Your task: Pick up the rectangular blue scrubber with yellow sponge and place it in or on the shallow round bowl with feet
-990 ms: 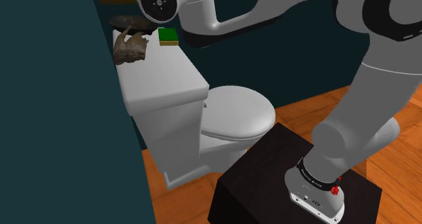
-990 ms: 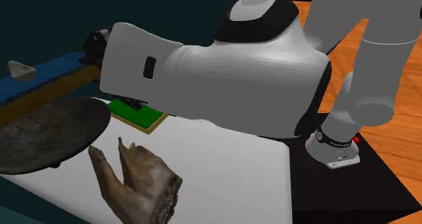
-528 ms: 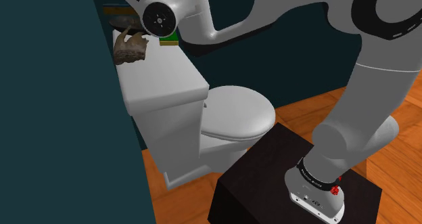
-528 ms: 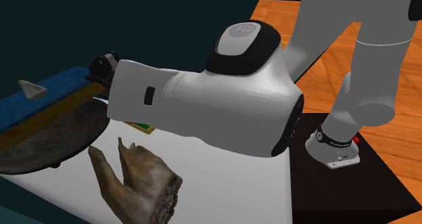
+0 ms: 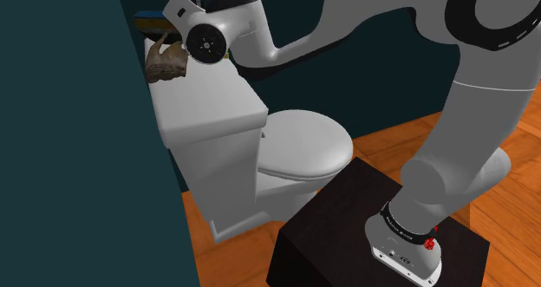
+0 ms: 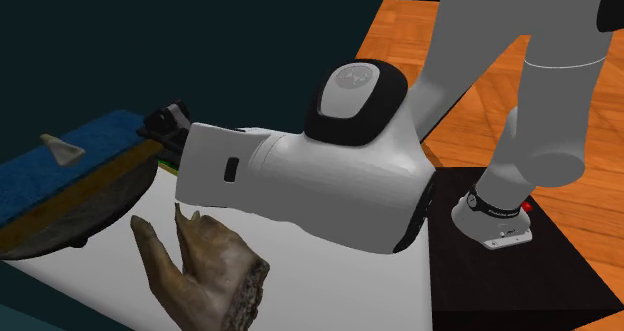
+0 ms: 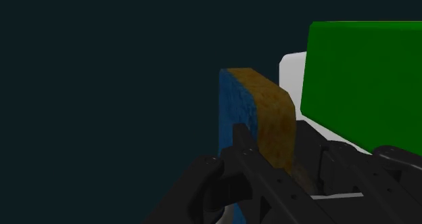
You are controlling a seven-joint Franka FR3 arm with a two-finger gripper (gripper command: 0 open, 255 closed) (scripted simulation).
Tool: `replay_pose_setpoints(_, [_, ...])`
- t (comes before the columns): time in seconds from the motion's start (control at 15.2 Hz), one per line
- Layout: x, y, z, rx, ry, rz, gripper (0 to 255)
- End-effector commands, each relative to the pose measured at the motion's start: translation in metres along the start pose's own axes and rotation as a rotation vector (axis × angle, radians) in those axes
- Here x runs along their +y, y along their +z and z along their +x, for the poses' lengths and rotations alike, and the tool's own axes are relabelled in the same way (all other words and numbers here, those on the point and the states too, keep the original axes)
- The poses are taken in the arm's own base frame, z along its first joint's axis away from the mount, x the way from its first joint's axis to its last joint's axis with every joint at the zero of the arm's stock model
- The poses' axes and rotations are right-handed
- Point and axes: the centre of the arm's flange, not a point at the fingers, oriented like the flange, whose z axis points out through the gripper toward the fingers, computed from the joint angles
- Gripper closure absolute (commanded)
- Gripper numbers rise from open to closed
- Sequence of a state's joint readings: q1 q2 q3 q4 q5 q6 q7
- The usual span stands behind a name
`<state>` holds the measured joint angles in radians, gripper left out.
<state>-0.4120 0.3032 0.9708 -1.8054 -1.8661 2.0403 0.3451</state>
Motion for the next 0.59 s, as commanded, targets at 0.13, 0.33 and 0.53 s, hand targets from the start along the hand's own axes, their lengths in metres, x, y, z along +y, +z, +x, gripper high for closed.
replay_pose_setpoints(0.13, [-0.0052, 0.0018, 0.0, 0.001, -0.003, 0.008, 255])
replay_pose_setpoints(0.33, [-0.0058, 0.0022, -0.0003, 0.001, -0.003, 0.008, 0])
replay_pose_setpoints(0.53, [-0.0063, 0.0025, 0.0003, 0.001, -0.003, 0.009, 0])
